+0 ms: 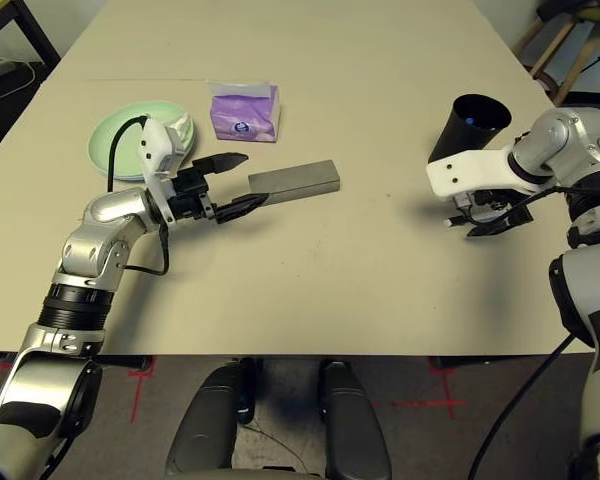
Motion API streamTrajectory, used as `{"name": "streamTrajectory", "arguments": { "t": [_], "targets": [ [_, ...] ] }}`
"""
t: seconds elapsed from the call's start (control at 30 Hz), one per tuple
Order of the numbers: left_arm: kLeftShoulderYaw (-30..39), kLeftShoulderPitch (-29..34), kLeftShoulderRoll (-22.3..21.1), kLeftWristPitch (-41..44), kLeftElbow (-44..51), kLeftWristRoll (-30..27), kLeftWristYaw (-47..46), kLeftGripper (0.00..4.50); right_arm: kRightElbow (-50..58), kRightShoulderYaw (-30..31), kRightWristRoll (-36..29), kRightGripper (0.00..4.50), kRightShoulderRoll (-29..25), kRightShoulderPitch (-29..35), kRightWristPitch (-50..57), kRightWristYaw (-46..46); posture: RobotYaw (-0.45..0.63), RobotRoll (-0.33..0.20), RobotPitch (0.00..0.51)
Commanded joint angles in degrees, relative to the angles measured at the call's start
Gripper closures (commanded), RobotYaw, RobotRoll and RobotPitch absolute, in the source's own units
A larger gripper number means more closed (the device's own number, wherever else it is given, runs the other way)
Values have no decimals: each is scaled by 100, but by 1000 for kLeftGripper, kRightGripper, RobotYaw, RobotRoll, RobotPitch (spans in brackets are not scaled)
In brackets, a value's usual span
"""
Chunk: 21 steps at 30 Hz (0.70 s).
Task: Organize and tidy the items on the table.
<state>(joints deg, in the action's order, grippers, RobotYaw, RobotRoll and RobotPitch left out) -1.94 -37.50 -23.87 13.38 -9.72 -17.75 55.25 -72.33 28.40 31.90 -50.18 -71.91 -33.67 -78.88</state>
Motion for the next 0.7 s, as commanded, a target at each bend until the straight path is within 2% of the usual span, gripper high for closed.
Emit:
{"name": "streamTrajectory", "arguments": {
  "t": [0.03,0.27,0.7],
  "targets": [
    [80,105,-87,70,197,-63,-56,0,-122,98,171,25,13,-139,-211,50,214,0,273],
    [126,179,-125,108,384,-115,-104,0,-217,191,432,25,85,-199,-320,234,230,0,276],
    [32,209,-154,45,542,-160,148,0,-345,248,533,25,59,-153,-103,135,232,0,273]
  ]
}}
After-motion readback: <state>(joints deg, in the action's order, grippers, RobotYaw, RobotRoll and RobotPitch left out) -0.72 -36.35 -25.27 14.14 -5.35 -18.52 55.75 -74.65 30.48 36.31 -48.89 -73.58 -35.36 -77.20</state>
